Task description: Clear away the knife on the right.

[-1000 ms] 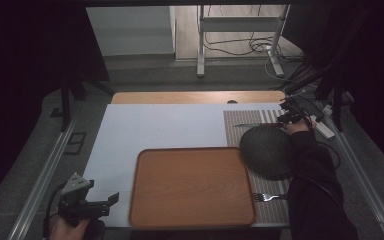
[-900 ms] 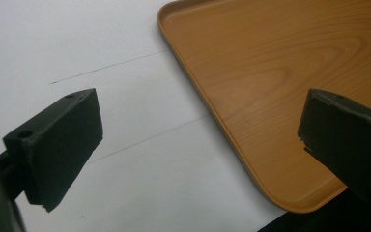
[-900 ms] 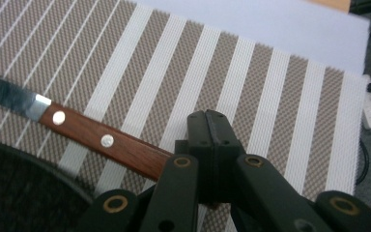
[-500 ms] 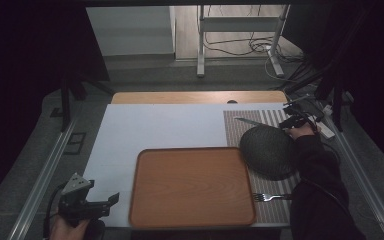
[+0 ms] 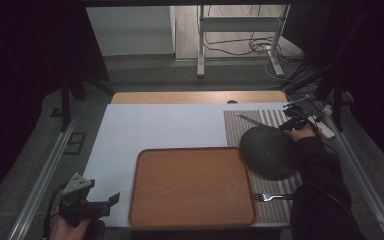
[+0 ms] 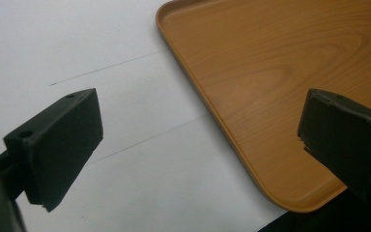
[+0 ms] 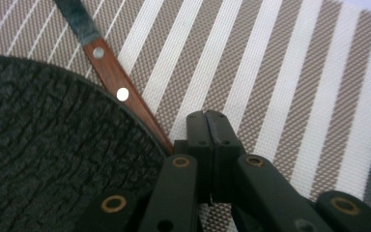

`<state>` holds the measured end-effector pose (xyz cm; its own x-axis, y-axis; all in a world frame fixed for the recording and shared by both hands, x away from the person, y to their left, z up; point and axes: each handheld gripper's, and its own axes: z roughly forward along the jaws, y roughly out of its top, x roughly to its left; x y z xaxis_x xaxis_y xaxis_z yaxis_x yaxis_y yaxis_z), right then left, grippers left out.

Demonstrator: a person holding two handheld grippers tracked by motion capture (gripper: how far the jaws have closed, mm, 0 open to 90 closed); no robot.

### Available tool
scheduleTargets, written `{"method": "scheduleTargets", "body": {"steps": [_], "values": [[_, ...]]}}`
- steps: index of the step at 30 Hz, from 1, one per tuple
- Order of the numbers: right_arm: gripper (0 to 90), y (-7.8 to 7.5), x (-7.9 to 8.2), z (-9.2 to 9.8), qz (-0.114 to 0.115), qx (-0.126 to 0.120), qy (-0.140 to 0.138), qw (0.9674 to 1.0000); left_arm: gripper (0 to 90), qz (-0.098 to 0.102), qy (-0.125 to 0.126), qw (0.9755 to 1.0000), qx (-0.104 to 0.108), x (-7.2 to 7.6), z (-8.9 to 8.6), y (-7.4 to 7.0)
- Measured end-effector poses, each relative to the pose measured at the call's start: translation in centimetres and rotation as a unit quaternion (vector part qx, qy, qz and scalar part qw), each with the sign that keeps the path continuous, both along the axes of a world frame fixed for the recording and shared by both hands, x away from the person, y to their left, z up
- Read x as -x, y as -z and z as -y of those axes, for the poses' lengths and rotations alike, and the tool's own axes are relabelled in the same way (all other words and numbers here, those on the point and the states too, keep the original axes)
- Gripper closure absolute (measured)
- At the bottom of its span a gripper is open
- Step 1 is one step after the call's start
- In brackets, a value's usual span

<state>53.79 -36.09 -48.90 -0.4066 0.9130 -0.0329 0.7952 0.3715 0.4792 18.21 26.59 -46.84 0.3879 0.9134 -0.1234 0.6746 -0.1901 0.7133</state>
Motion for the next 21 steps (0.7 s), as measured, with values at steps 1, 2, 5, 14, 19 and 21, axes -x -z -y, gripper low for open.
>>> {"method": "scheduleTargets", "body": {"steps": [1, 2, 5, 14, 19, 21], "values": [[87.7, 0.0, 0.0, 0.0, 0.000, 0.000, 0.000, 1.0000, 2.4, 0.000, 0.000, 1.0000, 0.000, 0.0, 0.0, 0.0], [86.1, -0.2, 0.0, 0.0, 0.005, 0.000, 0.002, 1.0000, 2.5, 0.000, 0.000, 1.0000, 0.000, 0.0, 0.0, 0.0], [76.0, -1.1, -0.1, -0.3, 0.017, -0.020, 0.013, 0.9996, 2.5, 0.000, 0.000, 1.0000, 0.000, 0.0, 0.0, 0.0], [43.3, -2.0, -0.4, -2.1, 0.038, -0.022, 0.003, 0.9990, 2.5, 0.000, 0.001, 1.0000, -0.003, 0.0, 0.0, 0.0], [29.2, -2.1, -0.7, -3.6, 0.044, -0.019, -0.004, 0.9989, 2.6, 0.000, 0.001, 1.0000, -0.003, 0.0, 0.0, 0.0], [20.3, -2.0, -0.9, -4.5, 0.046, -0.016, -0.009, 0.9988, 2.6, 0.000, 0.001, 1.0000, -0.003, 0.0, 0.0, 0.0]]}}
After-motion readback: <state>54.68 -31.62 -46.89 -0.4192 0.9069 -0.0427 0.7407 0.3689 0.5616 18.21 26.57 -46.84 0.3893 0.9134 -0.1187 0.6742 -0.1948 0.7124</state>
